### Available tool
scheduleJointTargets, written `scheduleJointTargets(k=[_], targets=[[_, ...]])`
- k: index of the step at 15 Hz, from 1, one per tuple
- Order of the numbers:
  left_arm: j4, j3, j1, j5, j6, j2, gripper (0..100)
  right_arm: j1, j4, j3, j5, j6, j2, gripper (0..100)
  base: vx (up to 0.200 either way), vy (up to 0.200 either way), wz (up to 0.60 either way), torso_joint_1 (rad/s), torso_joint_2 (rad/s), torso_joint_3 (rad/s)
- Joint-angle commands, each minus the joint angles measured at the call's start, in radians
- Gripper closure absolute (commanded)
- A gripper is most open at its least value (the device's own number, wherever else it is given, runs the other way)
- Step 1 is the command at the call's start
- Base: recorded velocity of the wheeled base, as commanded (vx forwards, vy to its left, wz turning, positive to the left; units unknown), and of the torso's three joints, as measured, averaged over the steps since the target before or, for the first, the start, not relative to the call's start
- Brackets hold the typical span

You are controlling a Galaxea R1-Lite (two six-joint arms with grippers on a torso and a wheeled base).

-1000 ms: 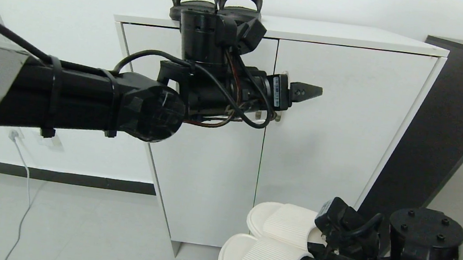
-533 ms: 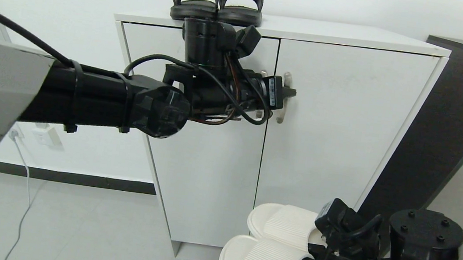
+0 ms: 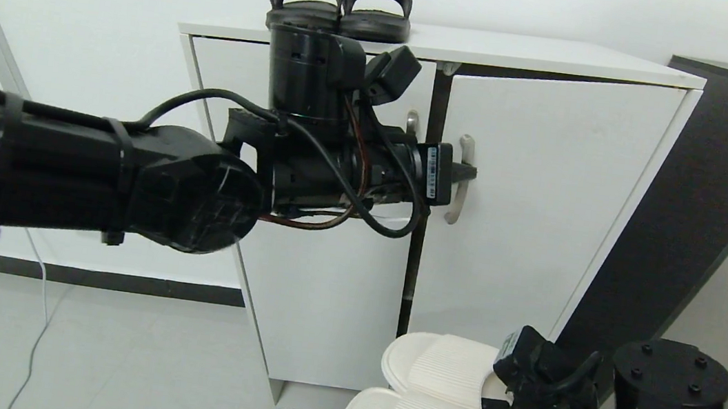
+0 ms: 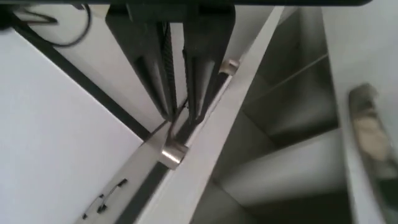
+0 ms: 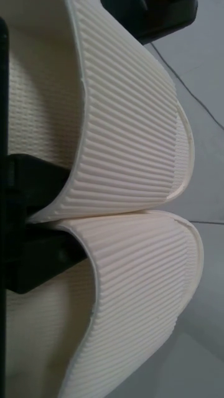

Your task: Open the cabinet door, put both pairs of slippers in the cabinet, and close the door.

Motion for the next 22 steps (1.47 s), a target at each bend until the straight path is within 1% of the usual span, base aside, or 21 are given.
scheduleJointTargets(k=[1,4,5,6,8,9,11,12,14,15,18,21,22], targets=[[-0.024,0.067,-0.006,0.003,-0.001,-0.082,100,0.003,0.001,0.004,0.001,-0.001,-0.008,100,0.0,0.0,0.0,0.0,0.0,0.0],[-0.031,0.178,-0.012,0.003,-0.001,-0.186,100,0.003,0.001,0.004,0.001,-0.001,-0.004,100,0.0,0.0,0.0,0.0,0.0,0.0],[-0.036,0.198,-0.005,0.005,-0.005,-0.205,100,0.003,0.001,0.004,0.001,-0.001,-0.002,100,0.0,0.0,0.0,0.0,0.0,0.0],[-0.054,0.205,0.018,0.005,-0.011,-0.205,100,0.004,0.001,0.004,0.001,-0.002,-0.001,100,0.0,0.0,0.0,0.0,0.0,0.0],[-0.111,0.201,0.061,-0.001,-0.042,-0.176,100,0.004,0.001,0.005,0.001,-0.013,-0.001,100,0.0,0.0,0.0,0.0,0.0,0.0],[-0.134,0.196,0.068,0.0,-0.051,-0.156,100,0.006,0.0,0.005,0.001,-0.016,0.001,100,0.0,0.0,0.0,0.0,0.0,0.0],[-0.157,0.193,0.069,0.003,-0.053,-0.12,100,0.004,0.001,0.007,0.001,-0.016,0.001,100,0.0,0.0,0.0,0.0,0.0,0.0],[-0.169,0.17,0.074,0.005,-0.054,-0.09,100,0.006,0.001,0.008,-0.001,-0.016,0.001,100,0.0,0.0,0.0,0.0,0.0,0.0],[-0.185,0.121,0.078,0.005,-0.077,-0.039,100,0.004,0.001,0.008,-0.001,-0.016,0.001,100,0.0,0.0,0.0,0.0,0.0,0.0],[-0.185,0.092,0.078,0.008,-0.08,-0.016,100,0.006,0.001,0.007,-0.001,-0.016,0.001,100,0.0,0.0,0.0,0.0,0.0,0.0],[-0.185,0.006,0.077,0.008,-0.08,0.045,100,0.004,0.001,0.008,-0.001,-0.016,0.001,100,0.0,0.0,0.0,0.0,0.0,0.0],[-0.188,-0.029,0.066,0.0,-0.08,0.081,100,0.004,0.003,0.008,-0.001,-0.018,0.002,100,0.0,0.0,0.0,0.0,0.0,0.0],[-0.195,-0.032,0.061,0.006,-0.08,0.091,100,0.006,0.003,0.008,-0.001,-0.018,0.002,100,0.0,0.0,0.0,0.0,0.0,0.0]])
